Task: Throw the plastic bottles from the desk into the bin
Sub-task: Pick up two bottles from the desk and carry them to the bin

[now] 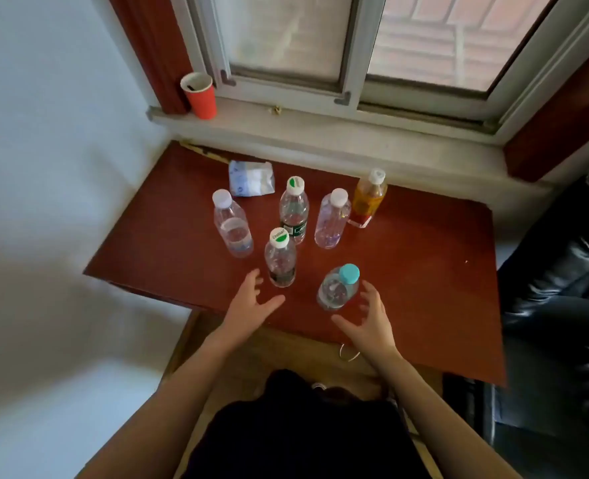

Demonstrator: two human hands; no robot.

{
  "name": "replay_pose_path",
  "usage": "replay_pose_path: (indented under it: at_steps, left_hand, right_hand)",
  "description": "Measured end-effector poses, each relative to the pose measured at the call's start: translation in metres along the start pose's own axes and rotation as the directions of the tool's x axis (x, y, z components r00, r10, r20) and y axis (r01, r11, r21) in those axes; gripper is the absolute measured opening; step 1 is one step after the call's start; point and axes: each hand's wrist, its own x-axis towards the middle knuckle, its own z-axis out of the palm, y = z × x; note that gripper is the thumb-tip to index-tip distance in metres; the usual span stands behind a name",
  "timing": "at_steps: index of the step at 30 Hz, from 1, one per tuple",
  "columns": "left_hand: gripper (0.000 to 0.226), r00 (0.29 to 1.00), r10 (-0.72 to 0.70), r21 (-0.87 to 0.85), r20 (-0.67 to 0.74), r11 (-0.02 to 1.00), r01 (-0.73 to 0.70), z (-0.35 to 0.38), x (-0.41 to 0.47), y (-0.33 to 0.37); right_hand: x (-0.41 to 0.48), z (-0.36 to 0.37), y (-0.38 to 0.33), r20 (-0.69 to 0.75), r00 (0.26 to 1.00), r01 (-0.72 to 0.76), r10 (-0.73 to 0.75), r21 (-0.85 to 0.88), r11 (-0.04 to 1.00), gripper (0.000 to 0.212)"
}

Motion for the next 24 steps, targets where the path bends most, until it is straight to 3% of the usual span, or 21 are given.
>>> replay_pose_path:
  at_steps: [3,5,10,12,19,24]
  left_hand:
    - [0.112,0.997,0.002,-0.071,-0.077,0.997,-0.008,0.000,0.023,0.019]
    - [0.117,0.995,0.005,-0.075,-0.104,0.997,-0.013,0.001,0.040,0.025]
    - [0.072,0.994,0.073,-0.041,-0.086,0.996,-0.077,0.001,0.052,0.036]
    - [0.066,0.990,0.123,-0.022,-0.063,0.992,-0.124,-0.002,0.050,0.043]
    - [0.072,0.957,0.250,-0.012,0.146,0.968,-0.251,-0.020,0.032,0.070]
    - [0.071,0.871,0.263,0.055,0.414,0.948,-0.312,-0.015,0.015,0.059]
  right_hand:
    - [0.017,0.004,-0.013,0.020,0.999,0.041,-0.042,0.049,0.998,0.103]
    - [0.027,0.009,-0.016,0.038,0.998,0.039,-0.043,0.087,0.995,0.100]
    - [0.033,0.018,-0.014,-0.007,1.000,0.007,-0.007,0.106,0.994,0.063]
    - [0.030,0.018,-0.015,-0.044,0.999,-0.003,0.009,0.141,0.990,0.057]
    - [-0.013,-0.010,-0.036,-0.252,0.960,-0.040,0.120,0.301,0.953,0.049]
    - [-0.094,-0.006,-0.024,-0.483,0.824,-0.070,0.297,0.434,0.898,0.049]
